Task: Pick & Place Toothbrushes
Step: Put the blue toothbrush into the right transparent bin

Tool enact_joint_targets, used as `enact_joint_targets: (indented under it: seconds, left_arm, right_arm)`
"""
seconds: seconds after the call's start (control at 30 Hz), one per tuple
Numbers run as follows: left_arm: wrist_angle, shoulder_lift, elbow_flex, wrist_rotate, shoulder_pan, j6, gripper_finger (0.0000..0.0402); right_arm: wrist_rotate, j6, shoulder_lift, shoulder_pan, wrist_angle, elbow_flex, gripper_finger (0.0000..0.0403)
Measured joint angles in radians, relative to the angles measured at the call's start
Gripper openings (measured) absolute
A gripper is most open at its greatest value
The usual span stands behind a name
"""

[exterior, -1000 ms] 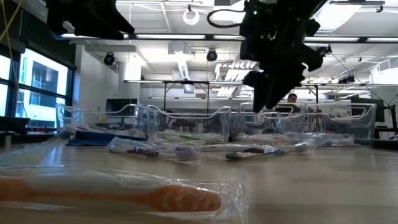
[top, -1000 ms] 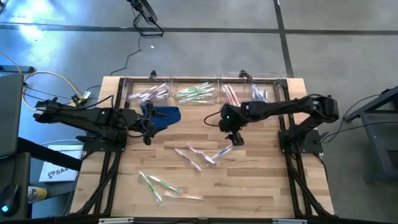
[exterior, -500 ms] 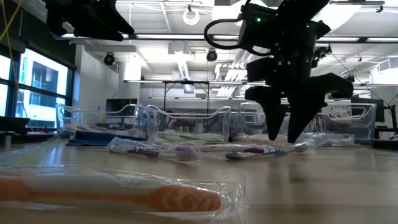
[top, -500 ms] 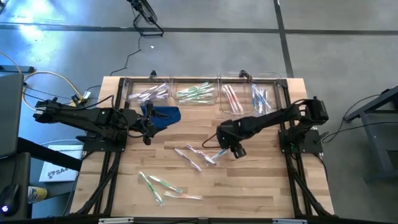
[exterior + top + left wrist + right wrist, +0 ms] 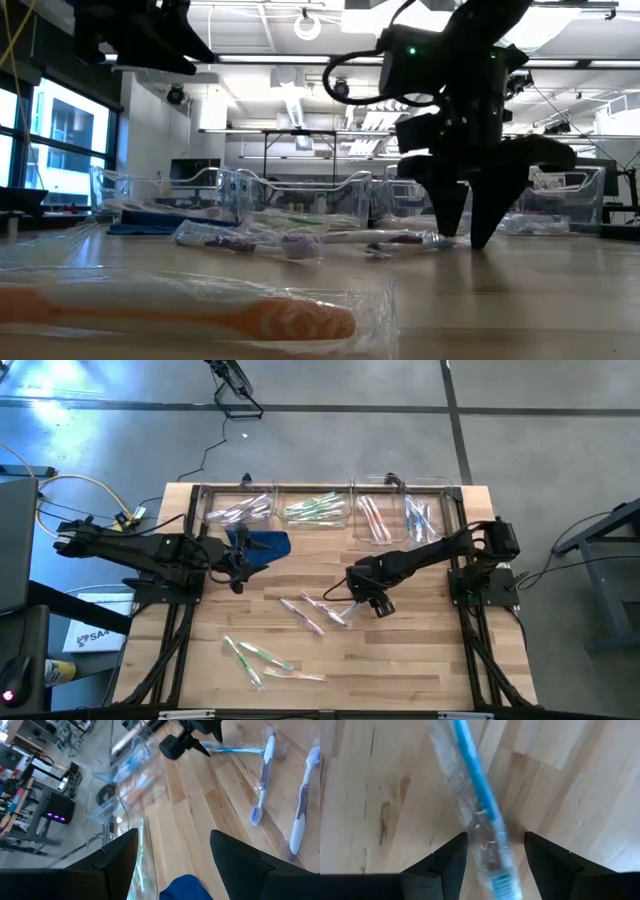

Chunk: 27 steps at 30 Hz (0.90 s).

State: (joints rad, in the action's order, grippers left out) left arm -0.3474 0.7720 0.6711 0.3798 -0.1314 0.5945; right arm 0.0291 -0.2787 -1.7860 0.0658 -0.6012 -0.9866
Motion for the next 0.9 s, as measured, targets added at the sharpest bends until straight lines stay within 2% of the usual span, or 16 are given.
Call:
enact_joint_targets:
  seconds: [0.3, 0.9]
  left_arm:
    - [-0.001, 0.012, -0.001, -0.001, 0.000, 0.000, 0.0242]
    - [0.000, 0.012, 0.000, -0.001, 0.000, 0.000, 0.0242]
  right_arm:
    - [0.002, 0.001, -0.020, 0.000, 0.007, 0.002, 0.0179]
    - [-0.012, 0.024, -0.015, 0.000, 0.000, 0.003, 0.0023]
